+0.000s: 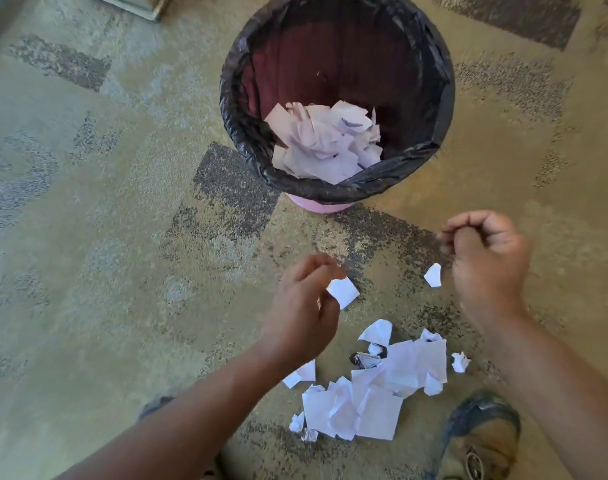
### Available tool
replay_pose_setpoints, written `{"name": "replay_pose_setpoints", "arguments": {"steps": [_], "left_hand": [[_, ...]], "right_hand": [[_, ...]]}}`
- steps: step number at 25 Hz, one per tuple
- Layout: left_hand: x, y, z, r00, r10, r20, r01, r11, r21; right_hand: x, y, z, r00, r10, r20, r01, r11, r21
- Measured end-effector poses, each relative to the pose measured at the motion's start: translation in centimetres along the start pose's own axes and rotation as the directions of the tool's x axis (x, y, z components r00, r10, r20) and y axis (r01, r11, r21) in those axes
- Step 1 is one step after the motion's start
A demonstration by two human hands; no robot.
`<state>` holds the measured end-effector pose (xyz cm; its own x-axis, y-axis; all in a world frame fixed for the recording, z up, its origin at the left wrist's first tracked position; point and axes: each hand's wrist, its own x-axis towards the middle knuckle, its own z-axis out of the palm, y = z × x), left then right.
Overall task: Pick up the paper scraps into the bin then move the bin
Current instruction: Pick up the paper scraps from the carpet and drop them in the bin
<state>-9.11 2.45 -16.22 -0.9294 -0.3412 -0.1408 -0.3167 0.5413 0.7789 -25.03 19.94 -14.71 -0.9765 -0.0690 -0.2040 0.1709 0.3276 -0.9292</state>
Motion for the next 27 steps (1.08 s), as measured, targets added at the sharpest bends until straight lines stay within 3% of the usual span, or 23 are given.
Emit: {"name": "replay_pose_setpoints", "arguments": {"steps": [2,4,6,9,12,16,18,20,23,25,27], "left_hand": [[-1.2,-3.5,3.7,0.953,-0.149,0.265,0.099,0.976,0.194],[-0.4,-5.5,6.6,0.884,-0.201,0.423,0.060,0.944,0.324],[1.1,-6.8,8.9,0.804,-0.250,0.540,-0.006,0.905,0.426],[2.6,-7.4,11.3,0.761,-0.262,0.594,-0.121,0.842,0.526],[3.0,-6.7,12.2,0.805,-0.224,0.549,-0.169,0.801,0.575],[1.7,-7.9,12.6,0.821,-0.285,0.496,-0.041,0.836,0.548],[1.1,-8.2,13.0,0.806,-0.417,0.420,0.195,0.857,0.477],[0.0,-7.1,13.9,0.742,-0.557,0.373,0.503,0.830,0.240],[-3.0,-4.3,15.8,0.648,-0.581,0.493,0.656,0.755,0.027],[-4.9,-3.2,17.4,0.625,-0.587,0.514,0.690,0.724,-0.013],[-5.7,-2.7,18.8,0.620,-0.607,0.497,0.728,0.682,-0.074]], "right_hand": [[1.0,7.3,-2.1,0.979,0.201,0.023,-0.175,0.899,-0.401],[1.6,12.2,-3.3,0.895,0.428,0.121,-0.208,0.643,-0.737],[1.5,15.1,-3.3,0.846,0.497,0.192,-0.124,0.533,-0.837],[1.3,17.3,-2.8,0.866,0.433,0.249,0.018,0.471,-0.882],[1.1,17.6,-2.6,0.848,0.430,0.310,0.071,0.488,-0.870],[-1.4,16.6,-3.5,0.833,0.403,0.381,0.024,0.660,-0.751],[-2.7,16.7,-5.1,0.847,0.446,0.290,-0.108,0.678,-0.727],[-3.8,17.2,-7.2,0.865,0.498,0.063,-0.314,0.635,-0.706],[-5.8,19.1,-9.6,0.736,0.659,-0.156,-0.618,0.560,-0.551],[-7.3,19.9,-9.4,0.595,0.789,-0.151,-0.755,0.485,-0.441],[-8.8,20.3,-8.2,0.552,0.826,-0.111,-0.812,0.504,-0.294]]}}
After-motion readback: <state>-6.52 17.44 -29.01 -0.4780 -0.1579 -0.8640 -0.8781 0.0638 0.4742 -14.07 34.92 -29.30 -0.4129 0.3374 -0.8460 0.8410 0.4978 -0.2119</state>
